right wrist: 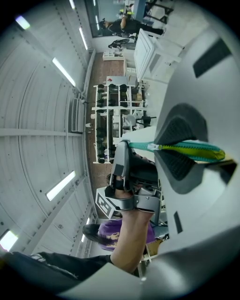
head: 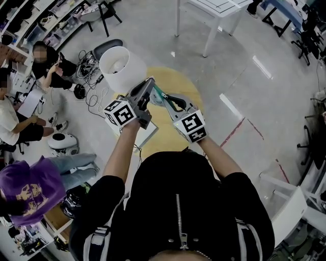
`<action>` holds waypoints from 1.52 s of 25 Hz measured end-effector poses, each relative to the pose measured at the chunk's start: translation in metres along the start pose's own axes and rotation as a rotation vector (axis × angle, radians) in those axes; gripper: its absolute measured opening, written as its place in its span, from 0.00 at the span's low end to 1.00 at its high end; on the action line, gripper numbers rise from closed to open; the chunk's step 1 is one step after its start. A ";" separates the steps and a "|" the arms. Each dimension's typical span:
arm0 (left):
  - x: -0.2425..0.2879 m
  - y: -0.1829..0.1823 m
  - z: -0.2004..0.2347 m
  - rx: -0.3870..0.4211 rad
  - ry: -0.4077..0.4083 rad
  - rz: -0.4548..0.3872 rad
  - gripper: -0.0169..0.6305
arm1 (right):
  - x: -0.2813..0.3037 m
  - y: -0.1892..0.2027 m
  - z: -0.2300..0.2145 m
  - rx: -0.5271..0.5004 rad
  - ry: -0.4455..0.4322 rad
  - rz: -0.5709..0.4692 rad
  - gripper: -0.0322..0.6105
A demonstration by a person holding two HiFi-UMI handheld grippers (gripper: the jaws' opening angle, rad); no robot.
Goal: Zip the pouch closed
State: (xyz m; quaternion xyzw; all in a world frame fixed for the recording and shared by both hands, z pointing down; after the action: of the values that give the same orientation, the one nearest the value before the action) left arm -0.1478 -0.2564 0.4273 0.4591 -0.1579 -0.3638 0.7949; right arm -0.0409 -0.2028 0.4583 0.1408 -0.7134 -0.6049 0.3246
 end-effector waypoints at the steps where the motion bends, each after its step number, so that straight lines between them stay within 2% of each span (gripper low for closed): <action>1: 0.000 0.000 0.001 -0.001 -0.002 -0.003 0.04 | 0.000 0.001 -0.001 -0.001 0.001 -0.002 0.11; 38: -0.001 0.004 0.006 -0.010 -0.014 0.001 0.04 | -0.018 0.026 -0.004 0.030 0.003 0.022 0.11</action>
State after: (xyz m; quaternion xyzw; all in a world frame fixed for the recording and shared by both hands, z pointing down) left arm -0.1501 -0.2581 0.4342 0.4523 -0.1622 -0.3673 0.7963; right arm -0.0199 -0.1886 0.4784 0.1385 -0.7235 -0.5902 0.3301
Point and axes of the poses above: the fingertips, and each gripper's own axes: x forward along the fingers, z to its left, y out of its underside, the point moved 4 cm from there along -x, backward along the fingers, and after that the axes turned 4 degrees about x, right-handed, at the moved point
